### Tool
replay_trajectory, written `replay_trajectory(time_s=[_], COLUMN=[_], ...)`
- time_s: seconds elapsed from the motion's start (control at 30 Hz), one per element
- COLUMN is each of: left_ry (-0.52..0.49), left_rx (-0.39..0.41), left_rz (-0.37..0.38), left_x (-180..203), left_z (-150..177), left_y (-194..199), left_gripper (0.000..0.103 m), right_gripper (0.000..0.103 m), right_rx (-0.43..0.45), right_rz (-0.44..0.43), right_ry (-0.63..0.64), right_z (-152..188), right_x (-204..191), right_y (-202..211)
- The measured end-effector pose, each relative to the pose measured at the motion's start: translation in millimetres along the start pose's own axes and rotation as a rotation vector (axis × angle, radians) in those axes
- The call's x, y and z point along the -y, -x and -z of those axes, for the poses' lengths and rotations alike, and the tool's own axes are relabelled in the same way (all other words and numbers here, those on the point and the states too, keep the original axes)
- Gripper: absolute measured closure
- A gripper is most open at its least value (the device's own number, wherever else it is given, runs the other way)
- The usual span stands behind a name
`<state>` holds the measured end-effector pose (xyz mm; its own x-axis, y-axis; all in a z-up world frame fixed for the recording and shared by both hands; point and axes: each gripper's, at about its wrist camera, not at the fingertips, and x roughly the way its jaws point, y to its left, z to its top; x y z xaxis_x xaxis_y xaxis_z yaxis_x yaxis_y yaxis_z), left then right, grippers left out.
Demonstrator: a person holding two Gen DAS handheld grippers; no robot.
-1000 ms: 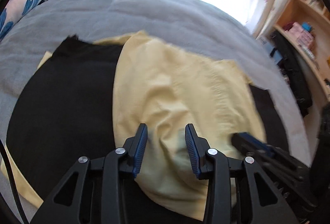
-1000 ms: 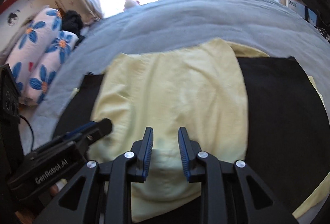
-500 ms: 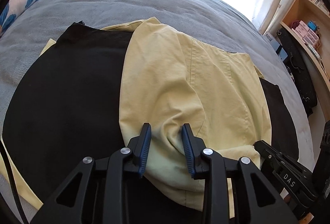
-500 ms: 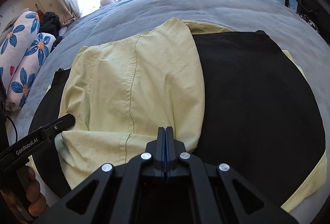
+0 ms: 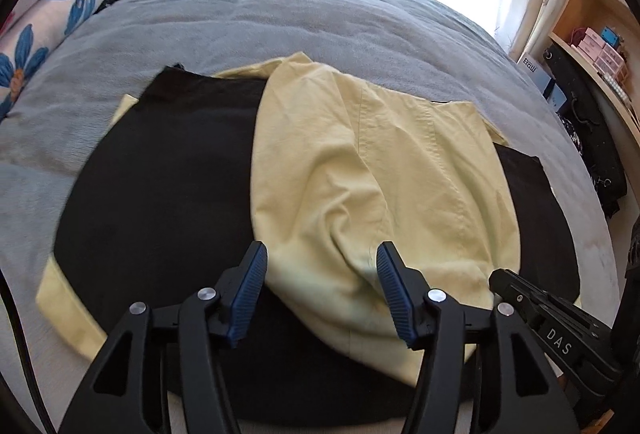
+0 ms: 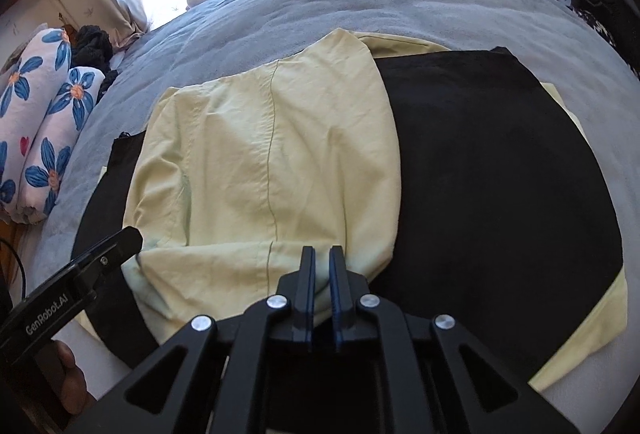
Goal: Fold large clothes
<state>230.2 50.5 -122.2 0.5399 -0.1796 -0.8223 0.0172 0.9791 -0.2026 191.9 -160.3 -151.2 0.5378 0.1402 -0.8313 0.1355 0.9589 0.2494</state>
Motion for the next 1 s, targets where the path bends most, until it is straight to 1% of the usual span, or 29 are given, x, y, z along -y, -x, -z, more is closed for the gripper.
replay_trajectory(time_s=[0.13,0.3,0.53,0.67,0.9,1.0], left_ry=[-0.016,-0.031,-0.052,-0.051,-0.056,-0.056], left_rx=[0.001,0.018,0.066,0.097,0.118,0.125], left_rz=[-0.024,-0.038,-0.040,-0.038,-0.030,-0.027], left_x=[3,3,1,-5,-18,-23], left_z=[11,25,45,58,81,89], left_y=[25,66,127,159,199,208], left_gripper=[0.047,0.047,0.046,0.040,0.040,0.039], right_gripper=[0.095,0.095,0.095,0.095,0.094,0.092], right_rx=[0.001,0.034,0.157,0.222,0.264,0.284], right_rz=[-0.006,-0.013,-0.025,-0.031,-0.046,-0.041], right_ry=[0.004,0.038,0.093,0.125,0.188,0.218], right_z=[12,26,40,50,73,83], right_x=[-9,-23,-39,-48,-62,-66], right_y=[24,62,139,180,225,240])
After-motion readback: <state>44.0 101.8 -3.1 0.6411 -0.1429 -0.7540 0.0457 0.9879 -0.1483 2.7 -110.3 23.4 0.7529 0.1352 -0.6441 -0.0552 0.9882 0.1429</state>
